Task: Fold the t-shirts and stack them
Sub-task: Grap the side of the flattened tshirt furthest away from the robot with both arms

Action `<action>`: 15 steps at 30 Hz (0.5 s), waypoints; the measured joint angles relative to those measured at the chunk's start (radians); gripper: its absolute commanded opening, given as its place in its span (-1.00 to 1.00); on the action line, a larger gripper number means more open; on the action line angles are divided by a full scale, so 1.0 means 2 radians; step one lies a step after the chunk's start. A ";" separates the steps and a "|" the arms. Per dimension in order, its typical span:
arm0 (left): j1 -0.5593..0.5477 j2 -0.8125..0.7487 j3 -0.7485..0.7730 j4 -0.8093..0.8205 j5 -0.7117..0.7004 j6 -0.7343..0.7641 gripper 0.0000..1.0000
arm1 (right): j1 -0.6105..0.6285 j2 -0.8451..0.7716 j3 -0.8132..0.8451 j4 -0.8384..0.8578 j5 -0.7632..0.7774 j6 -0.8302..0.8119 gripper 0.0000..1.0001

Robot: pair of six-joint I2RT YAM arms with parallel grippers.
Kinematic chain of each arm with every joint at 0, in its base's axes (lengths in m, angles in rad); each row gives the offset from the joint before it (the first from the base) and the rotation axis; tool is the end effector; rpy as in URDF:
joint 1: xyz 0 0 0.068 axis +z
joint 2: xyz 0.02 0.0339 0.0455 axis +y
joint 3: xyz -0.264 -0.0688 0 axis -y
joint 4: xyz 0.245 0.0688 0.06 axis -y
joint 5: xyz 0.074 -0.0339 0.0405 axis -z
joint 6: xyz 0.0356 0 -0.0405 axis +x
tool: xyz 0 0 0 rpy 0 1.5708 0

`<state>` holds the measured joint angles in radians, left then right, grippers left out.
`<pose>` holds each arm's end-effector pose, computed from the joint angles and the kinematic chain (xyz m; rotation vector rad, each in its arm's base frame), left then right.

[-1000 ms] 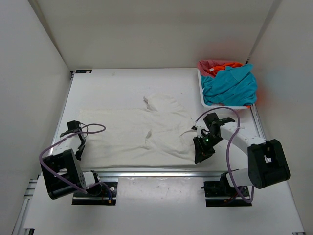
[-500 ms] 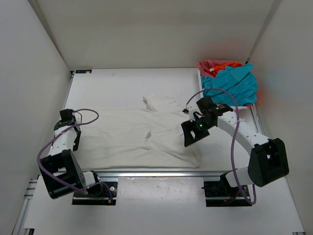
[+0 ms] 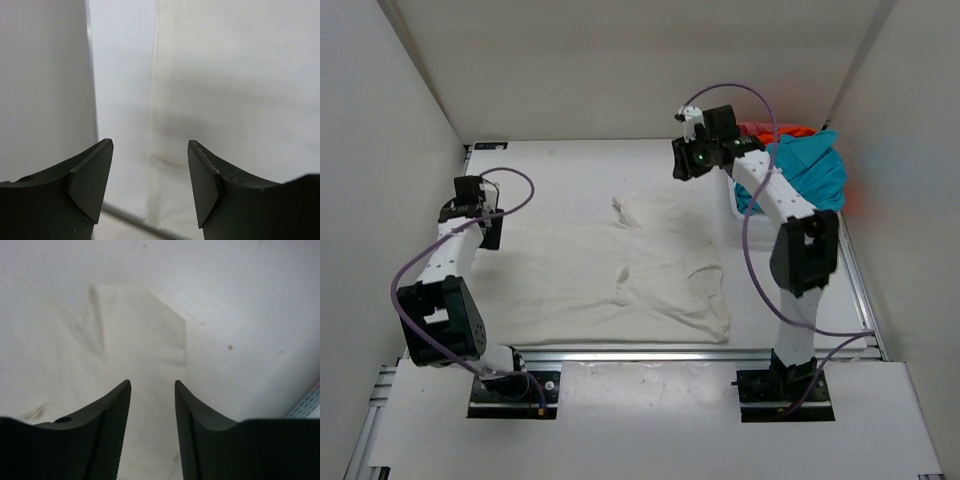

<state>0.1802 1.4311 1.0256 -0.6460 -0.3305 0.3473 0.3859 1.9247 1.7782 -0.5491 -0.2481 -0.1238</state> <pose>0.2788 0.0625 0.2399 0.1046 2.6611 0.6126 0.4098 0.1759 0.3152 -0.7008 2.1646 0.4197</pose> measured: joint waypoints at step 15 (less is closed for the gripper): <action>-0.024 0.222 0.170 0.037 0.069 -0.090 0.47 | -0.019 0.379 0.444 -0.116 -0.016 0.053 0.18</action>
<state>0.1322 1.8759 1.3655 -0.5720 -0.1932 0.1677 0.3489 2.6823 2.6667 -0.7807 -0.2810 -0.0170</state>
